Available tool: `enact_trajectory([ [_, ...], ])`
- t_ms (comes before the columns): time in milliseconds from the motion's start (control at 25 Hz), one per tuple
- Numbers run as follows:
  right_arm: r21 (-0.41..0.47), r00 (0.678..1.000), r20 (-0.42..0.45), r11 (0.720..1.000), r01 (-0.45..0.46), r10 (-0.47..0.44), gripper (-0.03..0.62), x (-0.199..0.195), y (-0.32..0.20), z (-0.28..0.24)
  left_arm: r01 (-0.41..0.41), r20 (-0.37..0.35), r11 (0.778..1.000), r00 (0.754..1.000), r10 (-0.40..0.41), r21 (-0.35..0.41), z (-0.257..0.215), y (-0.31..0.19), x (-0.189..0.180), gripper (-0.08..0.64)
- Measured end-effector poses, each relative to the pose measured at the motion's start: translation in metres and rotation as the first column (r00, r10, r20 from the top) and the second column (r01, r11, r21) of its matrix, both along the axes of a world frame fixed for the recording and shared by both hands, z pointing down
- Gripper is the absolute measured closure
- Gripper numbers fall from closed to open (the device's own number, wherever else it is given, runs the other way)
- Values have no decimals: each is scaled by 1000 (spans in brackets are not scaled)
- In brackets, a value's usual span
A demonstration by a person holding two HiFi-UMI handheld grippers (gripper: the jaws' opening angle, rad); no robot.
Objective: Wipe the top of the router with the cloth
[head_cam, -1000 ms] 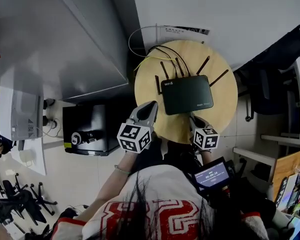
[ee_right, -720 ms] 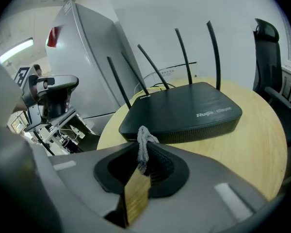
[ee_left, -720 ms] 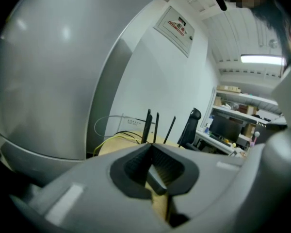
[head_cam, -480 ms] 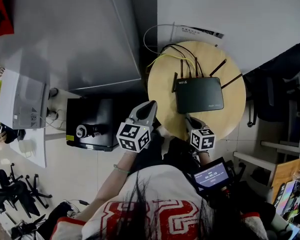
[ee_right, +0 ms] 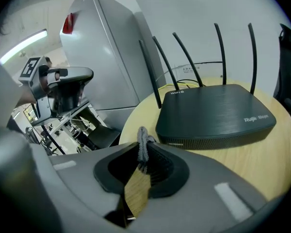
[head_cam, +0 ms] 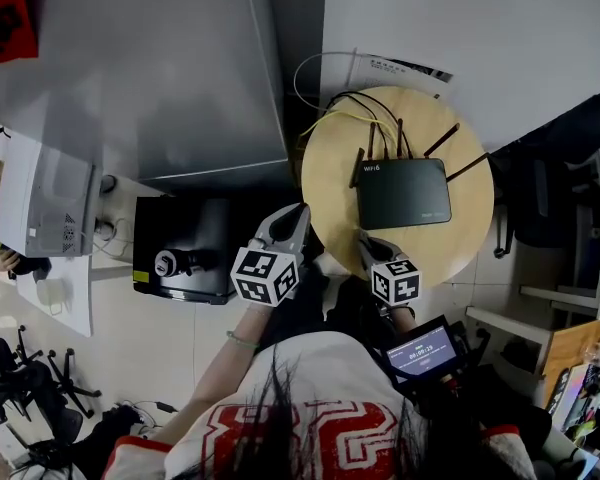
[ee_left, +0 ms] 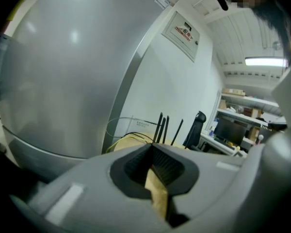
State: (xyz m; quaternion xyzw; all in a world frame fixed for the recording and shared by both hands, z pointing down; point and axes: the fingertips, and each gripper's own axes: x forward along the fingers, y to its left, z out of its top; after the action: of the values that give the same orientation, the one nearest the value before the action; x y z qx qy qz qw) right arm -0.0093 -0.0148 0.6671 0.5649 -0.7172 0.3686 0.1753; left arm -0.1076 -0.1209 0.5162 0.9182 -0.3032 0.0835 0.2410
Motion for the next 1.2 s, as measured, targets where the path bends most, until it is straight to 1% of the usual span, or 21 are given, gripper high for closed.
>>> enact_trajectory([
  [160, 84, 1000, -9, 996, -12, 12, 548, -3, -24, -27, -6, -4, 1000, 1000, 6, -2, 1, -2, 3, 560],
  [280, 115, 1000, -3, 993, -6, 6, 548, -4, -47, -41, -5, -9, 1000, 1000, 5, -3, 1, -5, 5, 560],
  [440, 97, 1000, -27, 995, 10, -7, 548, 3, -69, -40, 16, -18, 1000, 1000, -16, -1, -2, -12, 3, 560],
  [640, 76, 998, -59, 997, 17, -12, 548, 15, -92, -37, 62, -23, 998, 998, -62, 11, -6, -26, -5, 560],
  [800, 56, 997, -80, 998, 22, -17, 548, 24, -105, -36, 105, -18, 994, 994, -105, 3, -6, -30, -15, 560],
  [1000, 20, 996, -91, 999, 27, -25, 549, 26, -105, -29, 156, -13, 988, 988, -156, -15, 0, -36, -27, 560],
  [1200, 6, 996, -83, 1000, 25, -24, 548, 25, -90, -27, 154, -21, 988, 988, -155, -22, 1, -33, -22, 560],
])
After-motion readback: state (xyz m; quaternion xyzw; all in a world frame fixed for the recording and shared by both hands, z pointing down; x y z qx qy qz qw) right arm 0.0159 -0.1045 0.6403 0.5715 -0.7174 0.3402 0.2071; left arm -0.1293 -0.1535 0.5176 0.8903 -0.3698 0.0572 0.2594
